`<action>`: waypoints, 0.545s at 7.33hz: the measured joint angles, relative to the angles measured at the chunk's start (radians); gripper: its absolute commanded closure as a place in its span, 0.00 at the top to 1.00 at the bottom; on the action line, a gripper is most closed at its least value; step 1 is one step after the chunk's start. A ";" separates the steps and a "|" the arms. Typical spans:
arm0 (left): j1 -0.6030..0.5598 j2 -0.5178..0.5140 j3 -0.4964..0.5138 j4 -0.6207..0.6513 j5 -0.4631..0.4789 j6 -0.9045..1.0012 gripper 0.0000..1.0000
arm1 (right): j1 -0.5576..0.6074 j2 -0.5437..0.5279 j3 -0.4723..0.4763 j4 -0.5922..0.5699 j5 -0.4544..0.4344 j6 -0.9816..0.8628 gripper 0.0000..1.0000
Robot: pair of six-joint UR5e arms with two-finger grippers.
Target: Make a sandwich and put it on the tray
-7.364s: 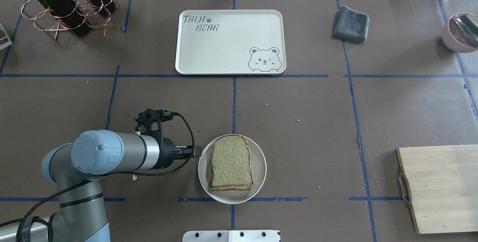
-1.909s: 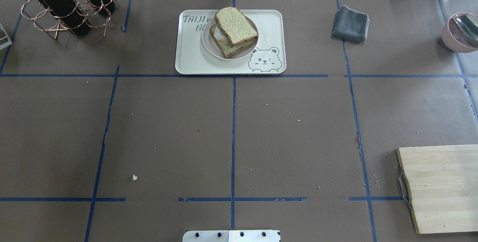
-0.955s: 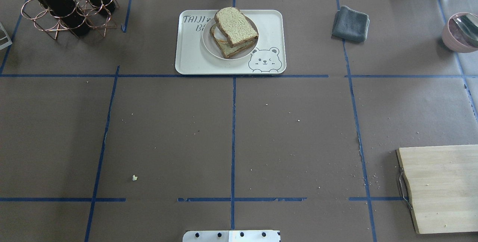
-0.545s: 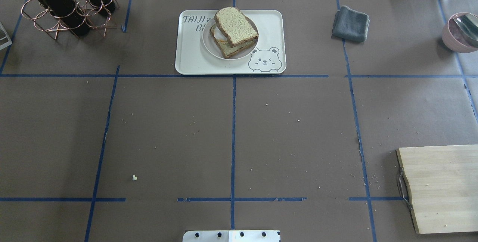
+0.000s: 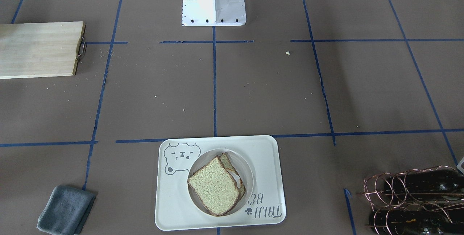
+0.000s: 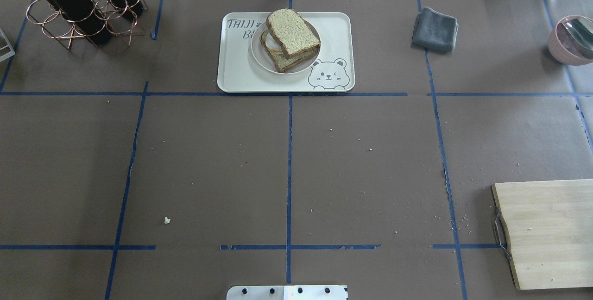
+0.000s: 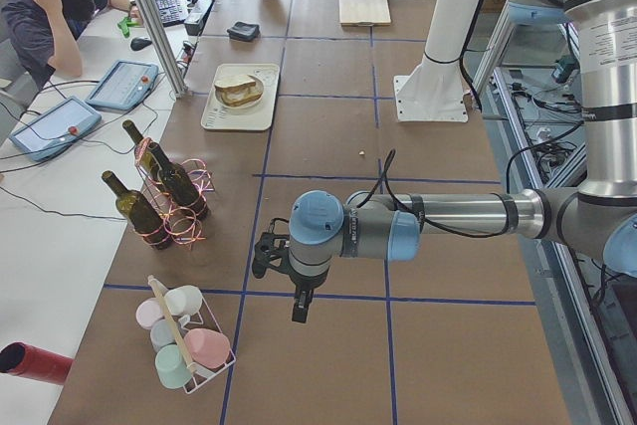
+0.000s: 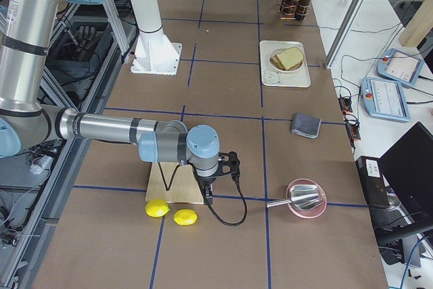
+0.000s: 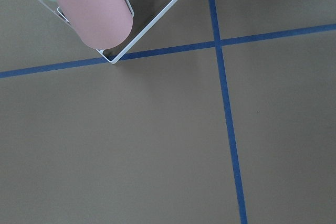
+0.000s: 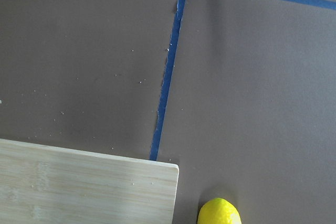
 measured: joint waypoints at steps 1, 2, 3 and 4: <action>0.001 0.001 0.002 -0.001 -0.001 0.000 1.00 | 0.000 -0.001 0.000 0.000 -0.001 0.000 1.00; 0.001 0.001 0.008 0.000 -0.001 0.000 1.00 | 0.000 -0.002 0.000 0.000 -0.001 0.000 1.00; 0.001 0.006 0.013 0.001 0.000 0.000 1.00 | 0.000 -0.002 0.000 0.000 -0.001 0.000 1.00; 0.001 0.014 0.016 0.002 0.000 0.000 1.00 | 0.000 -0.003 0.000 0.000 -0.002 0.000 1.00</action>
